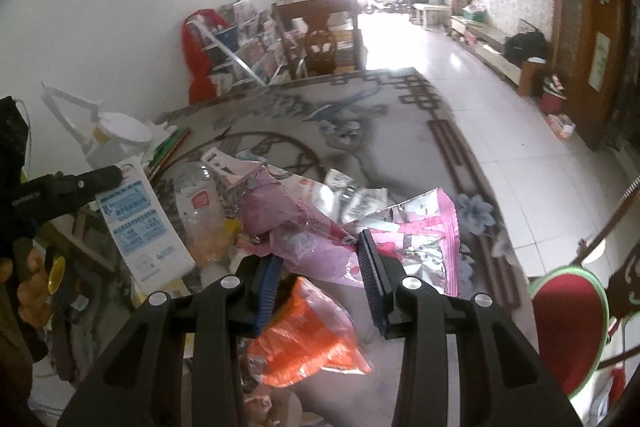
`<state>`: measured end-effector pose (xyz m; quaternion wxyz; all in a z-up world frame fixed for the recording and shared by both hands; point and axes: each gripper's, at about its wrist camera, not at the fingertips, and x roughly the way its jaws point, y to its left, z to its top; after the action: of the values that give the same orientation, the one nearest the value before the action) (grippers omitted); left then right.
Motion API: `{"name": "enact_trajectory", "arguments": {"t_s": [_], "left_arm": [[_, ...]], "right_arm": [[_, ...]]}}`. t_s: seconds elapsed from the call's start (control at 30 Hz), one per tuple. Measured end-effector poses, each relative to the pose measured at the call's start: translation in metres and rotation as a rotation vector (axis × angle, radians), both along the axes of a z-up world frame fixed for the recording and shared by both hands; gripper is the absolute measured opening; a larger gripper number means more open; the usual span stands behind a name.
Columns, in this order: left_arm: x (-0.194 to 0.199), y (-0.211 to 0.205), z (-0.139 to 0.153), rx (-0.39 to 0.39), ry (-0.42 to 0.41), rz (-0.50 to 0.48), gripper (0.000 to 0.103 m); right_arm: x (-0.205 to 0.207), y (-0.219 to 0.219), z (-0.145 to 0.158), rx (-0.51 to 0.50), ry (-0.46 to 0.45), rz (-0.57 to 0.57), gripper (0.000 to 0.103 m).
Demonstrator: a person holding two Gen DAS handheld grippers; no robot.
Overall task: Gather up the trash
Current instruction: 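Carry the carton and pink bag with both grippers over the red bucket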
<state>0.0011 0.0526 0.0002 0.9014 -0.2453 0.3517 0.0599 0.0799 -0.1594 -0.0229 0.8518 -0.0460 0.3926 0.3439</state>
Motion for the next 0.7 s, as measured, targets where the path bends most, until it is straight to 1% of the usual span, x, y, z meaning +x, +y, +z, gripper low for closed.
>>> {"name": "enact_trajectory", "arguments": {"t_s": [0.17,0.33,0.47,0.6,0.7], "left_arm": [[0.013,-0.019,0.002,0.002,-0.001,-0.067,0.039],[0.041,-0.059,0.002,-0.004,-0.004,-0.18,0.039],[0.068,-0.102,-0.001,-0.014,-0.007,-0.273,0.039],[0.101,-0.154,-0.003,-0.038,-0.017,-0.355,0.039],[0.125,-0.196,-0.006,-0.043,-0.02,-0.411,0.039]], "right_arm": [[-0.004,-0.032,-0.002,0.009,0.008,-0.088,0.037],[-0.001,-0.075,-0.004,0.0,0.005,-0.196,0.037],[0.009,-0.119,-0.009,-0.014,0.019,-0.29,0.037],[0.021,-0.173,-0.019,-0.026,0.05,-0.382,0.037],[0.028,-0.207,-0.03,-0.036,0.077,-0.43,0.038]]}}
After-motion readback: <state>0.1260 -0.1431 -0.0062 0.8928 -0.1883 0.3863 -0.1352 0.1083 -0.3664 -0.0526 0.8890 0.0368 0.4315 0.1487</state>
